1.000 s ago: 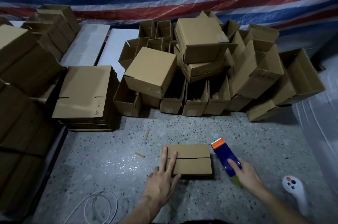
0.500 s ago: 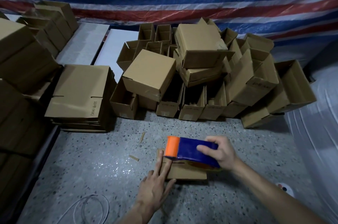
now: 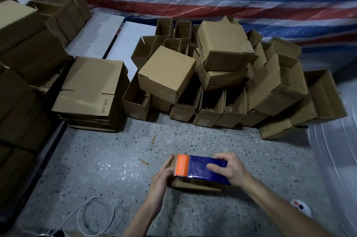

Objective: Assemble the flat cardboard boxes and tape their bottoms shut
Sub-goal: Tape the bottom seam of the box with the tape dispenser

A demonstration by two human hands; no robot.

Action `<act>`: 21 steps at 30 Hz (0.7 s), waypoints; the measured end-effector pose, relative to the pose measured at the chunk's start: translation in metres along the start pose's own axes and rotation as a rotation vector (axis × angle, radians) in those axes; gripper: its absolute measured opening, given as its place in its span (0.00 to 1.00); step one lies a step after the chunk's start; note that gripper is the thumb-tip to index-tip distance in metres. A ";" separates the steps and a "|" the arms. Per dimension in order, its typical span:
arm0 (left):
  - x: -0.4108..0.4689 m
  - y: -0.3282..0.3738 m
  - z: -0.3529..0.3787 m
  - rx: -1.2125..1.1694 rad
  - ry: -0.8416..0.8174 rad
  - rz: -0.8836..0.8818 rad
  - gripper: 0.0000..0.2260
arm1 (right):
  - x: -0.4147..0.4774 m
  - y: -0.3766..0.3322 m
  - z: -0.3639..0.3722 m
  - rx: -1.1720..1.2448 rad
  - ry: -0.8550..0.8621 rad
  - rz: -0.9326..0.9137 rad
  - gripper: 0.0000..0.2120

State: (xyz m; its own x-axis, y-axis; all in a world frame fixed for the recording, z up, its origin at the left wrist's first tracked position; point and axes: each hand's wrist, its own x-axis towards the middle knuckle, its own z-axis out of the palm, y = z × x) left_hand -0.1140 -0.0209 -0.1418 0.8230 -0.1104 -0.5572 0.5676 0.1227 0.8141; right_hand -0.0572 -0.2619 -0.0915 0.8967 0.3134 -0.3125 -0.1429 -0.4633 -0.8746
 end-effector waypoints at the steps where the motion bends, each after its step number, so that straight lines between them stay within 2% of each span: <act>1: -0.002 0.006 0.001 -0.050 0.006 -0.038 0.12 | 0.000 0.001 0.000 -0.005 -0.001 0.006 0.26; 2: -0.003 0.010 0.000 -0.085 0.009 -0.061 0.11 | 0.001 0.001 0.001 -0.007 -0.001 0.011 0.25; 6: -0.003 0.009 -0.004 -0.108 -0.054 -0.061 0.25 | 0.002 0.000 0.001 -0.002 0.005 0.018 0.19; 12: 0.002 0.002 -0.008 -0.101 -0.064 0.016 0.10 | 0.003 0.002 0.002 -0.012 0.010 0.014 0.17; 21: 0.009 -0.004 -0.008 -0.040 0.057 0.037 0.08 | 0.005 0.006 0.002 -0.011 0.001 0.008 0.17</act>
State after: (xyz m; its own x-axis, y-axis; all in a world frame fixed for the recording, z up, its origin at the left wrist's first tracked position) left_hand -0.1086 -0.0145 -0.1511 0.8427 -0.0484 -0.5362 0.5362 0.1647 0.8278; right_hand -0.0546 -0.2618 -0.0986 0.8960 0.3088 -0.3191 -0.1452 -0.4752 -0.8678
